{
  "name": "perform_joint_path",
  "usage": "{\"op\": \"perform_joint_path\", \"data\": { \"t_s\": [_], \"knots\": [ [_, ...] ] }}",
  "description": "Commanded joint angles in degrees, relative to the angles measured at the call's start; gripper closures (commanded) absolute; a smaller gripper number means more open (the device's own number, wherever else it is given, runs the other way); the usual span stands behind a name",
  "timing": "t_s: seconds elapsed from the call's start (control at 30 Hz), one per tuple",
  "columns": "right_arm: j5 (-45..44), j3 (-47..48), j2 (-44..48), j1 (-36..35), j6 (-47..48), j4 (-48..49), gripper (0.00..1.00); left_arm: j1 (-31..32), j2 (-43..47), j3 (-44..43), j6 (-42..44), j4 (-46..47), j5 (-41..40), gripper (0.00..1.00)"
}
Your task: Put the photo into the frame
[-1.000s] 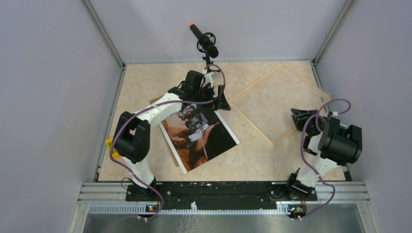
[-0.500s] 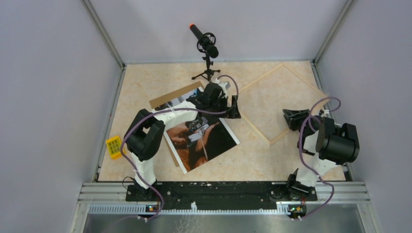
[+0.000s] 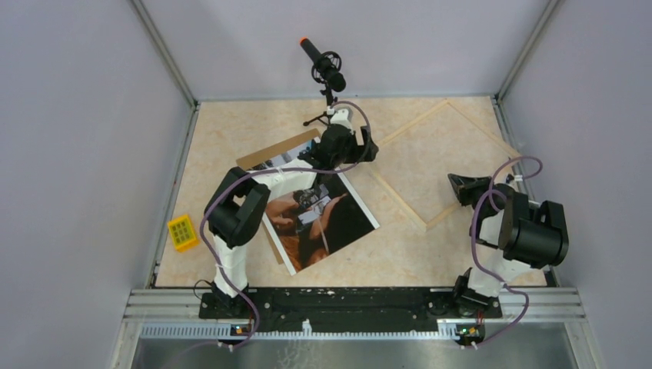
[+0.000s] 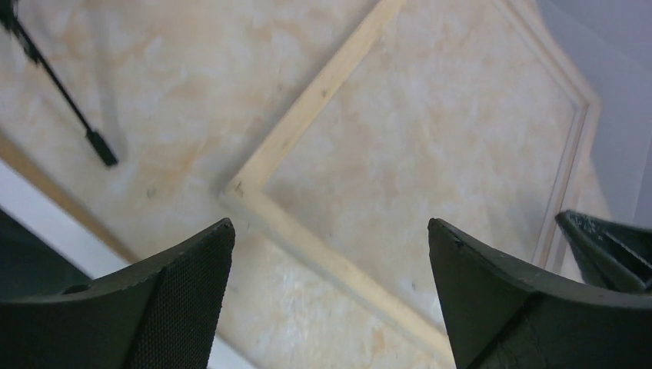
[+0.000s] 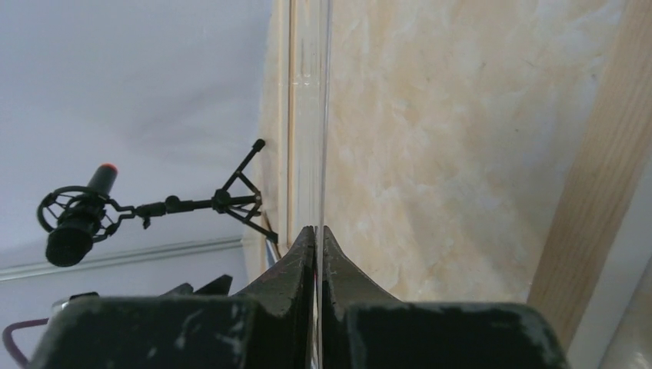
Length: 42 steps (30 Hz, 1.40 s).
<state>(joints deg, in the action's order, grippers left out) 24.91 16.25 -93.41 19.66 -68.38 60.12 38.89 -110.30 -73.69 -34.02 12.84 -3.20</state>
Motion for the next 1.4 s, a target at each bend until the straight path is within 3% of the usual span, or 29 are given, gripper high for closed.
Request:
{"op": "perform_joint_path", "data": {
  "t_s": [0.0, 0.17, 0.27, 0.63, 1.13, 1.37],
  "knots": [
    [4.41, 2.14, -2.83, -0.26, -3.73, 8.35, 1.00, -0.04, -4.89, -6.95, 3.99, 7.63, -3.71, 0.02],
    [10.19, 2.85, -14.25, 1.97, -13.23, 25.43, 1.00, -2.30, -9.06, -6.89, 4.31, 13.74, -1.39, 0.02],
    [12.77, 4.22, -19.37, 3.26, -16.22, 30.41, 1.00, -3.47, -12.08, -8.58, 4.33, 14.59, 2.55, 0.02],
    [12.63, 4.59, -14.45, 4.18, -11.62, 21.80, 1.00, -3.72, -13.84, -9.37, 7.48, 16.19, 4.56, 0.02],
    [11.47, 3.56, -18.19, 4.63, -16.23, 28.12, 1.00, -6.07, -20.85, -17.02, 5.05, 13.62, 11.27, 0.02],
    [10.67, 2.95, -18.92, 4.53, -17.40, 29.82, 1.00, -6.02, -21.94, -15.53, -0.04, 13.31, 12.74, 0.02]
  ]
}}
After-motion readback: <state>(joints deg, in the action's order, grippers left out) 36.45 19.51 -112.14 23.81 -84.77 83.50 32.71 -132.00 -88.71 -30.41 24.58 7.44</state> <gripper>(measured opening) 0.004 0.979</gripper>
